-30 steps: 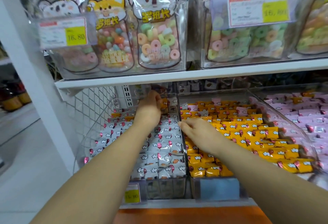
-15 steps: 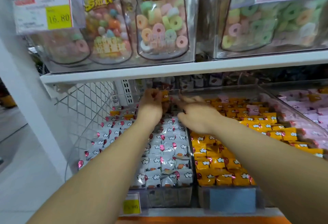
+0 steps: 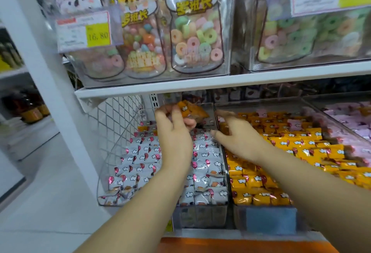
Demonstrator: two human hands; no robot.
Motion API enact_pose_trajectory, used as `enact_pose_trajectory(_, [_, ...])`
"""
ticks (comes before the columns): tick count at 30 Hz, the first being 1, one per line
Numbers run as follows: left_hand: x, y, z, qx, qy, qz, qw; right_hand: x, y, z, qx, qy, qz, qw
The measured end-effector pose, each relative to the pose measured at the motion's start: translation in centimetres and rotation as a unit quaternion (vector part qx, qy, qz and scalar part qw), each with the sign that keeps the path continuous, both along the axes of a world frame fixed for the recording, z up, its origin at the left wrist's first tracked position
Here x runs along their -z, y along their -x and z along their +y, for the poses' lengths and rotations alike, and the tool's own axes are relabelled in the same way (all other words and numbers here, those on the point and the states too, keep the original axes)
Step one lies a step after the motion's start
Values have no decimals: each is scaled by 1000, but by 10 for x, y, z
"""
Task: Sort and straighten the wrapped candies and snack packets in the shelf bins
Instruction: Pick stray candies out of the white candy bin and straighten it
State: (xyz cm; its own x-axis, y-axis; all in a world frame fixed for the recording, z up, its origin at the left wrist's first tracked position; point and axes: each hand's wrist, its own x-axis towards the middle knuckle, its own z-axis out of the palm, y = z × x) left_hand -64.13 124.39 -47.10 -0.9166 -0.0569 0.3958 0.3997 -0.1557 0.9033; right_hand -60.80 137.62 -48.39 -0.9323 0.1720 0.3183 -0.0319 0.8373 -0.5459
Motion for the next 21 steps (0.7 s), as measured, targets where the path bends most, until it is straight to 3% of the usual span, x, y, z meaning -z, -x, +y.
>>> enact_pose_trajectory(8, [-14,-61,21,90,21,-12,996,-24,-71,14,7,-10,89,996])
enact_pose_trajectory(14, [-21,-84,39,128,153,4,980,-24,-122,46,32,-4,86,996])
enact_pose_trajectory(18, [-19,-87,47,127,232,-11,964,-14,-143,73,110,6,85,990])
enact_pose_trajectory(21, [-11,-82,55,126,281,-18,951,-9,-151,92,186,-55,75,978])
